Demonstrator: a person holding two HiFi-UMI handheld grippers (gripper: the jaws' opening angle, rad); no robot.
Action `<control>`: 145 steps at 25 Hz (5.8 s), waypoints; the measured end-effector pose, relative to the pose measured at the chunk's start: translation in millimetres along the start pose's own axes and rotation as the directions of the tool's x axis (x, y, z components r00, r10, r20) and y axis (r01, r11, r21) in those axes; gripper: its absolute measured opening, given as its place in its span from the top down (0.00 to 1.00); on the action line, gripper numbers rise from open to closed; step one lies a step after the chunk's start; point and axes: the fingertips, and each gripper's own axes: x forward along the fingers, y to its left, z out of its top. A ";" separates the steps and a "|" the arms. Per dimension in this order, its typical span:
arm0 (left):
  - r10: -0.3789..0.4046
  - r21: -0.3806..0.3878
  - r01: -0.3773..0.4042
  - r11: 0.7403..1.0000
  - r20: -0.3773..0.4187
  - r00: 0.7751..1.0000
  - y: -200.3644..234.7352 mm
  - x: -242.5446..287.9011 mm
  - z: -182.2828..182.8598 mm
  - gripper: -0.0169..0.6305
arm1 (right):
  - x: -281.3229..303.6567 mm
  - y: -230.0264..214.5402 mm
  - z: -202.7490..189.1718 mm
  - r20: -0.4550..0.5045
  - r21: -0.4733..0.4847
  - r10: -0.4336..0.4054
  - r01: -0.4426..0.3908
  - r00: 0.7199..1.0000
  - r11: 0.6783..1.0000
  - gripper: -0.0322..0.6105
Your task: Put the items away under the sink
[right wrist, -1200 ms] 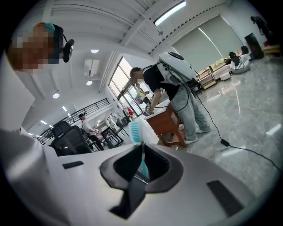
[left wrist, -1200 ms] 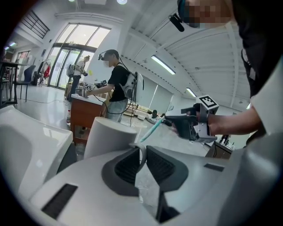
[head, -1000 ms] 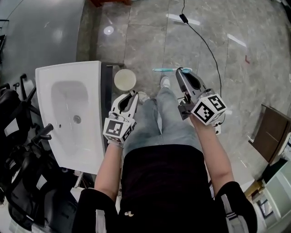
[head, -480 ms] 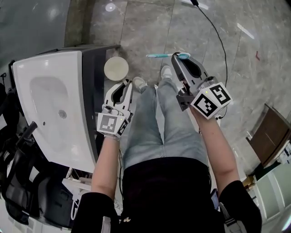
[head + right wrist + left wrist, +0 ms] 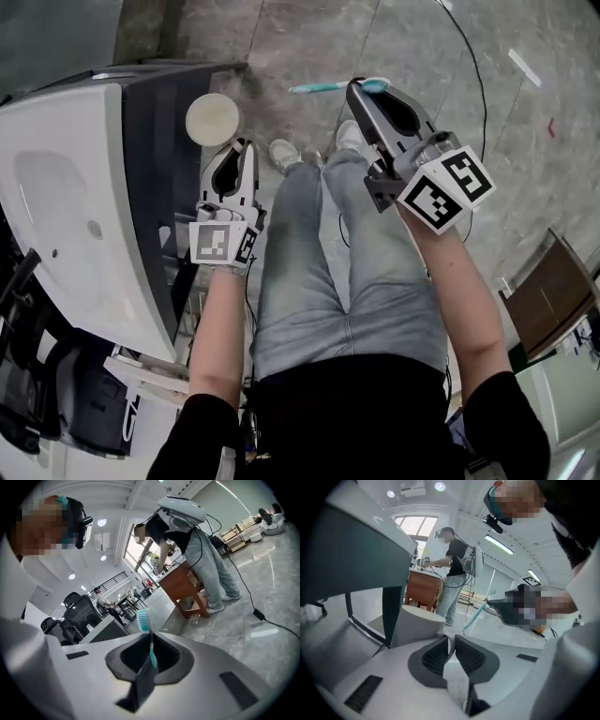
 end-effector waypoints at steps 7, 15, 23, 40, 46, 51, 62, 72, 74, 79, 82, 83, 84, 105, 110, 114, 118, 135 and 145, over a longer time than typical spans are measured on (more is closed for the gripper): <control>0.161 -0.037 -0.159 0.987 0.077 0.984 51.3 21.2 -29.3 0.88 | 36.5 -29.6 -27.0 -0.024 -0.041 0.058 -0.058 0.998 0.997 0.88; 0.350 -0.044 -0.347 0.937 0.152 0.924 116.8 27.6 -55.9 0.88 | 79.2 -58.4 -60.8 -0.038 -0.048 0.105 -0.107 0.994 0.993 0.88; 0.493 -0.088 -0.486 0.870 0.215 0.843 178.0 23.6 -64.7 0.88 | 104.7 -60.7 -91.1 -0.065 -0.061 0.133 -0.136 0.989 0.989 0.88; 0.627 -0.178 -0.601 0.779 0.219 0.747 228.2 14.2 -72.2 0.87 | 106.8 -44.4 -100.2 -0.068 -0.053 0.154 -0.157 0.986 0.986 0.88; 0.646 -0.163 -0.626 0.763 0.164 0.745 226.5 12.1 -77.4 0.76 | 106.6 -41.1 -98.2 -0.064 -0.022 0.146 -0.148 0.987 0.989 0.88; 0.648 -0.158 -0.632 0.759 0.086 0.757 207.1 3.1 -83.4 0.71 | 101.7 -32.4 -93.7 -0.059 0.019 0.145 -0.144 0.988 0.989 0.88; 0.522 -0.056 -0.521 0.852 -0.005 0.853 130.5 -39.7 -45.4 0.86 | 105.8 42.6 -100.4 -0.038 0.056 0.253 -0.250 0.967 0.967 0.88; 0.455 0.007 -0.455 0.890 -0.044 0.889 103.8 -79.5 -34.3 0.92 | 141.1 86.0 -117.6 0.025 0.042 0.343 -0.343 0.939 0.938 0.88; 0.449 0.028 -0.448 0.894 -0.053 0.892 103.7 -82.3 -35.3 0.92 | 150.3 90.1 -121.6 0.041 0.063 0.349 -0.351 0.936 0.934 0.88; 0.413 0.069 -0.409 0.910 -0.058 0.909 96.6 -85.8 -36.9 0.93 | 168.1 100.4 -129.2 0.068 0.109 0.350 -0.356 0.934 0.928 0.88; 0.405 0.081 -0.400 0.913 -0.057 0.913 94.7 -87.2 -36.2 0.93 | 179.0 108.5 -130.4 0.079 0.121 0.356 -0.363 0.931 0.924 0.88; 0.403 0.083 -0.398 0.914 -0.057 0.913 94.3 -87.5 -35.8 0.93 | 182.9 111.3 -130.6 0.079 0.121 0.358 -0.366 0.930 0.923 0.88; 0.400 0.083 -0.395 0.915 -0.058 0.915 93.5 -87.6 -35.5 0.93 | 186.8 114.2 -131.1 0.076 0.117 0.362 -0.369 0.929 0.922 0.88; 0.388 0.066 -0.385 0.921 -0.057 0.920 90.5 -89.7 -37.9 0.93 | 245.3 156.6 -177.1 -0.103 -0.100 0.394 -0.404 0.913 0.909 0.88; 0.388 0.070 -0.384 0.921 -0.056 0.920 91.1 -89.5 -38.2 0.93 | 253.0 165.8 -192.8 -0.178 -0.166 0.388 -0.416 0.904 0.894 0.88; 0.392 0.072 -0.388 0.919 -0.055 0.918 92.2 -89.9 -36.9 0.93 | 255.4 172.8 -202.3 -0.226 -0.176 0.397 -0.439 0.889 0.881 0.88; 0.390 0.073 -0.386 0.920 -0.055 0.919 91.0 -88.2 -36.1 0.93 | 252.0 170.8 -204.0 -0.249 -0.196 0.400 -0.450 0.882 0.871 0.87; 0.399 0.075 -0.397 0.915 -0.014 0.917 76.2 -81.4 -15.2 0.93 | 198.9 149.7 -185.4 -0.290 -0.221 0.365 -0.433 0.885 0.874 0.71; 0.354 0.082 -0.353 0.932 0.008 0.935 38.4 -88.3 24.6 0.93 | 131.4 141.1 -136.5 -0.266 -0.269 0.287 -0.357 0.920 0.895 0.84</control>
